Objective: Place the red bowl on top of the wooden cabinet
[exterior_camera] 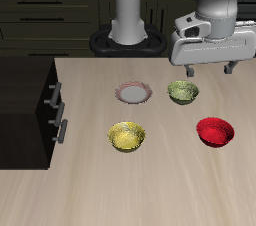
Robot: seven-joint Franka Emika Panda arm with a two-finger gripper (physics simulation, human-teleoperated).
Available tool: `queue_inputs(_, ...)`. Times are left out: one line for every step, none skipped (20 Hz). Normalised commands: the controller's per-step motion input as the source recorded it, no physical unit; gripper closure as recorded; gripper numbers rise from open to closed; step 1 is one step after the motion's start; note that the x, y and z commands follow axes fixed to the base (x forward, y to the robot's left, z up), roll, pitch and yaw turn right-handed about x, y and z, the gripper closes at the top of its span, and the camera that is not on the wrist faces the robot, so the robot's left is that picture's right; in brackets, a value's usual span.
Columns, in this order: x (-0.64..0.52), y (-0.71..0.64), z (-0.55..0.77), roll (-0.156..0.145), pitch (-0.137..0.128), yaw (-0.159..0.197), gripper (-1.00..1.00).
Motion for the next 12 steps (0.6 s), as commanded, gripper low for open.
queue_inputs(0.03,0.00,-0.22,0.017,0.076,-0.030,-1.00)
queue_inputs(0.04,0.03,0.03,0.000,0.000,0.000,-1.00)
queue_inputs(-0.11,-0.02,-0.26,-0.016,0.067,-0.112,-1.00)
queue_inputs(-0.02,0.09,-0.19,0.009,0.040,0.011,-1.00)
queue_inputs(0.06,0.04,-0.16,0.015,0.067,-0.051,-1.00)
queue_inputs(-0.08,0.10,-0.18,0.039,0.028,0.037,-1.00)
queue_inputs(0.07,-0.02,0.00,0.000,0.000,0.000,-1.00)
queue_inputs(-0.17,0.15,-0.29,0.058,0.071,-0.014,-1.00)
queue_inputs(0.13,-0.14,0.07,0.000,0.000,0.000,-1.00)
queue_inputs(-0.28,0.37,-0.51,0.082,0.123,-0.061,-1.00)
queue_inputs(0.06,0.00,-0.13,0.005,0.018,0.048,-1.00)
queue_inputs(0.00,0.00,0.00,0.000,0.000,0.000,-1.00)
